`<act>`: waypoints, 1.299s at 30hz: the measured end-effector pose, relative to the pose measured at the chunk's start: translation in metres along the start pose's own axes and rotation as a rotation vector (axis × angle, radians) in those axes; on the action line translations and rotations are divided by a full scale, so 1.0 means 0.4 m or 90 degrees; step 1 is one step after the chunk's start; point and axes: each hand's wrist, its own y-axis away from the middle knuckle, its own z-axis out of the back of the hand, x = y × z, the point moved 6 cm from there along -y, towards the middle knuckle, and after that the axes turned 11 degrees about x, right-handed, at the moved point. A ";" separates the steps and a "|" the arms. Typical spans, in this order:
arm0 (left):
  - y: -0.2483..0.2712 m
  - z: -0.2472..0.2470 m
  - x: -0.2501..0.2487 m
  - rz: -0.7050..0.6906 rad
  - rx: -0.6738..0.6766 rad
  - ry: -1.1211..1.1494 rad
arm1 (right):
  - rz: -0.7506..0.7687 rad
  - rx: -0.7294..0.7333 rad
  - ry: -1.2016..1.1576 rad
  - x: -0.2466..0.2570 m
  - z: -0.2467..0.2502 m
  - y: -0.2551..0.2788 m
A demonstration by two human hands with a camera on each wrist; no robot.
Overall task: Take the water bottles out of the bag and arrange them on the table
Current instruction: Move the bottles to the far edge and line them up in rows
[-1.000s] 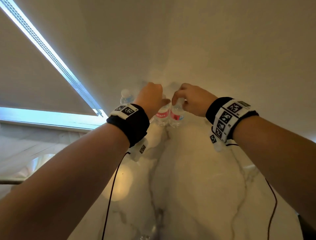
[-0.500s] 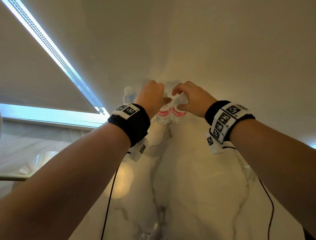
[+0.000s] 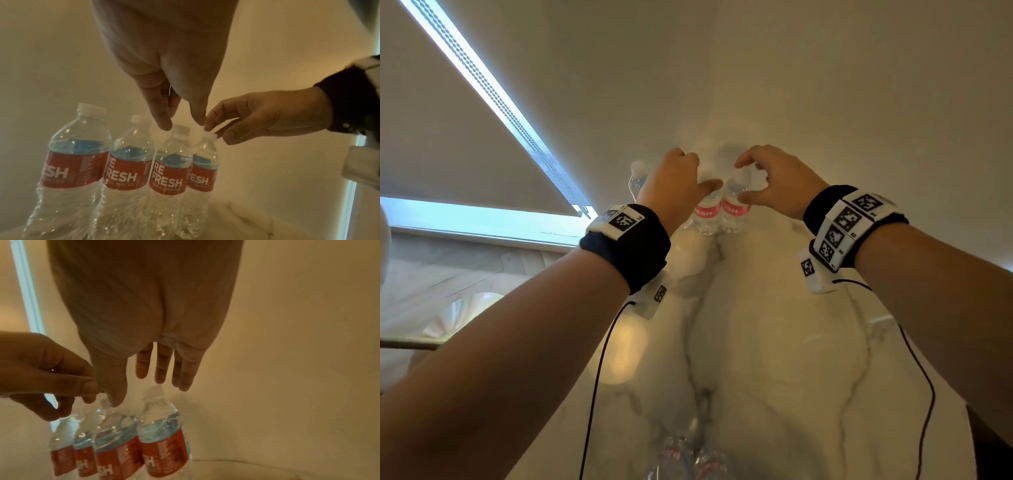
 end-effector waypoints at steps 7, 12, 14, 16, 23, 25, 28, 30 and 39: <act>0.367 -0.010 -0.002 -0.138 0.011 0.062 | 0.044 0.061 -0.045 0.161 -0.064 0.290; 0.632 -0.094 0.004 -0.188 0.155 0.103 | 0.101 0.276 -0.012 0.260 -0.239 0.536; 0.715 -0.124 0.008 -0.195 0.205 0.113 | 0.134 0.360 0.017 0.292 -0.311 0.608; 0.782 -0.145 0.015 -0.202 0.251 0.133 | 0.153 0.425 0.038 0.317 -0.370 0.660; 0.853 -0.229 0.037 -0.220 0.356 0.108 | 0.180 0.422 0.150 0.341 -0.448 0.666; 0.805 -0.219 0.053 -0.197 0.319 0.123 | 0.137 0.384 0.132 0.319 -0.411 0.613; 0.683 -0.168 0.090 -0.151 0.261 0.116 | 0.066 0.339 0.148 0.277 -0.338 0.502; 0.586 -0.129 0.117 -0.116 0.230 0.090 | 0.038 0.307 0.175 0.257 -0.295 0.411; 0.192 0.027 0.222 0.009 0.093 0.034 | 0.011 0.188 0.196 0.235 -0.170 0.035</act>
